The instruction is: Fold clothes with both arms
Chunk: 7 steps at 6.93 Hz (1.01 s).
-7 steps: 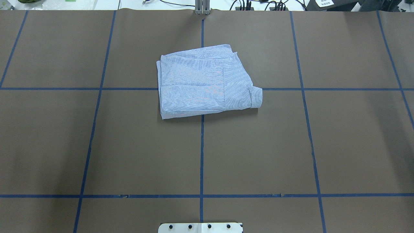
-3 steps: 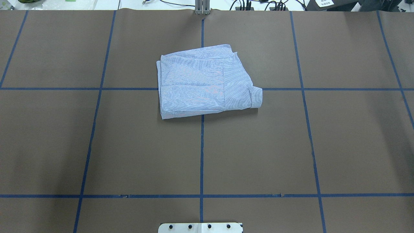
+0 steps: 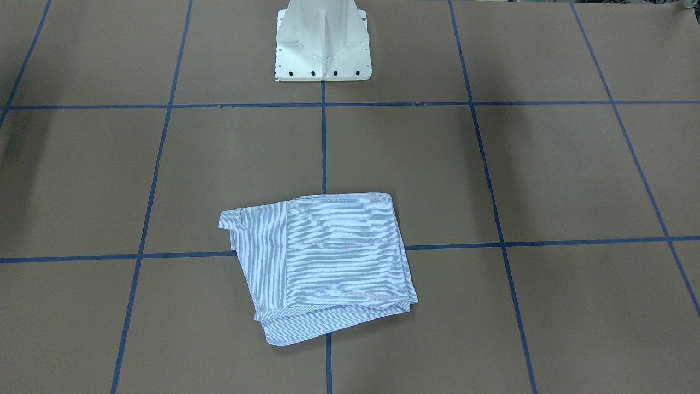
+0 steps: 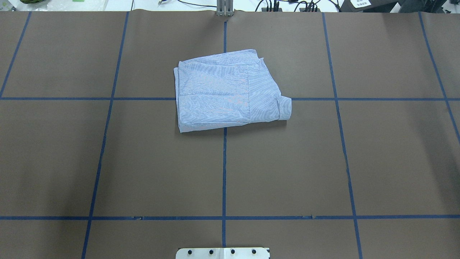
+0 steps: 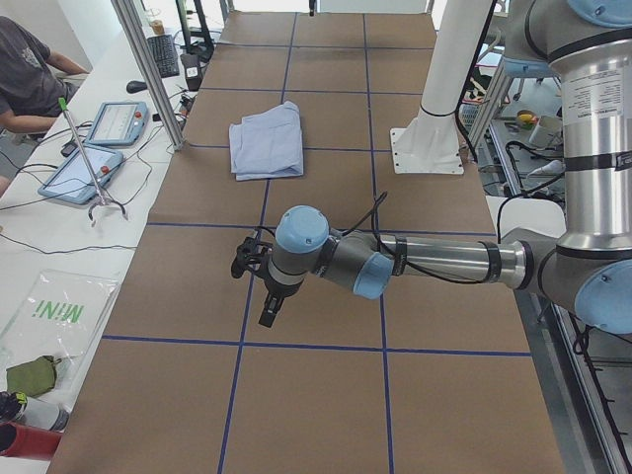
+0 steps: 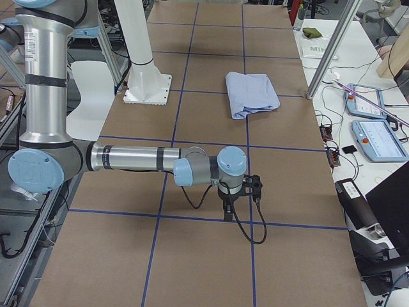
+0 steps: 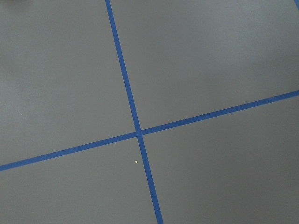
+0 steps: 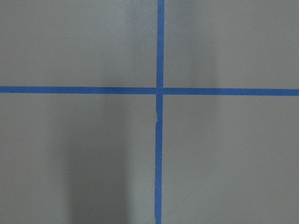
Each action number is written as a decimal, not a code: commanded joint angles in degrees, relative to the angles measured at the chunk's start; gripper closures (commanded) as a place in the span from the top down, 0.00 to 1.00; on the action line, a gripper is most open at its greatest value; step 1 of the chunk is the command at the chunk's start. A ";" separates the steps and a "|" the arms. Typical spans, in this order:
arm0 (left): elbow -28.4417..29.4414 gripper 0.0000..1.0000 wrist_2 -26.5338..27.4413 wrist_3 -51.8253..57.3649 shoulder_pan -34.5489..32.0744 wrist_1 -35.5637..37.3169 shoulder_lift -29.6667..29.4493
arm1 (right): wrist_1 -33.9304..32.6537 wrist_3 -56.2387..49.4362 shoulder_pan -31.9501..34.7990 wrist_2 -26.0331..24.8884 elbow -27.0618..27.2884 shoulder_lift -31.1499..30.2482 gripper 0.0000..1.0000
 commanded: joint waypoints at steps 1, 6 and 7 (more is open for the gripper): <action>0.76 1.00 0.06 -0.04 -0.07 -0.02 0.01 | 0.01 0.18 0.00 0.17 -0.02 0.08 1.00; 2.09 1.00 0.06 0.04 0.11 -0.11 -0.69 | 0.01 -0.08 0.00 0.34 0.15 0.08 1.00; 2.00 1.00 0.06 0.04 0.11 -0.11 -0.78 | 0.09 -0.08 0.00 0.34 0.15 0.08 1.00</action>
